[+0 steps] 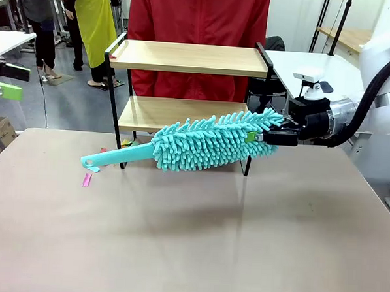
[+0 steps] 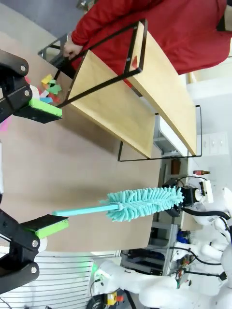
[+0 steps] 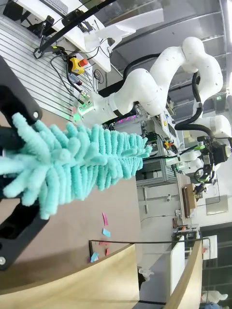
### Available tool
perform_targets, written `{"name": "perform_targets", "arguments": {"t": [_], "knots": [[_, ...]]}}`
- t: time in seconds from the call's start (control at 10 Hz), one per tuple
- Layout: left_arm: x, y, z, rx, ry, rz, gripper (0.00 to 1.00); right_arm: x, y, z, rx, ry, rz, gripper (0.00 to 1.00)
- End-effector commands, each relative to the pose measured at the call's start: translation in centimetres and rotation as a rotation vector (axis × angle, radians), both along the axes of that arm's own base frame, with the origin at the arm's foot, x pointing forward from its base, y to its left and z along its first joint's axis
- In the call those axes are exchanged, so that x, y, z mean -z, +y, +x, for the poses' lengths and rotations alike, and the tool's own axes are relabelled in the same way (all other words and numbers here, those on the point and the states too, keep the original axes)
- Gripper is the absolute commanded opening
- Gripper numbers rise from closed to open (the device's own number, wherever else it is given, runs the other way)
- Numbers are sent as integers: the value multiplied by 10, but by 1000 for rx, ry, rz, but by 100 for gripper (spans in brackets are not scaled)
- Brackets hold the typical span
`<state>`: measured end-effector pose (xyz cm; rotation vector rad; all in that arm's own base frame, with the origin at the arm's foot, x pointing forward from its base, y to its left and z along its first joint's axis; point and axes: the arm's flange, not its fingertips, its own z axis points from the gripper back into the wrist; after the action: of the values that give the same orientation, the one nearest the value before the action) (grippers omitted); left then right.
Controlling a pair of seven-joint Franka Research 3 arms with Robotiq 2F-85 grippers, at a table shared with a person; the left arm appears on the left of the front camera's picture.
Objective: Clean the shelf.
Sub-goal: Hand the Duster back to the human.
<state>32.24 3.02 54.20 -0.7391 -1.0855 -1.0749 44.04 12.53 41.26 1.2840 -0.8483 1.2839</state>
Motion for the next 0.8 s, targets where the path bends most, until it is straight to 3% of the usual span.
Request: {"name": "perform_targets", "arguments": {"t": [0.0, 0.1, 0.4, 0.7], "knots": [[28, -6, -21, -9, -21, -42, 100, -3, 2, -1, 17, 0, 9, 0], [0, 0, 0, 0, 0, 0, 100, 0, 0, 0, 0, 0, 0, 17], [0, 0, 0, 0, 0, 0, 100, -49, -27, -5, 66, -17, 165, 17], [0, 0, 0, 0, 0, 0, 100, -103, -63, -13, 205, -64, 306, 17]]}}
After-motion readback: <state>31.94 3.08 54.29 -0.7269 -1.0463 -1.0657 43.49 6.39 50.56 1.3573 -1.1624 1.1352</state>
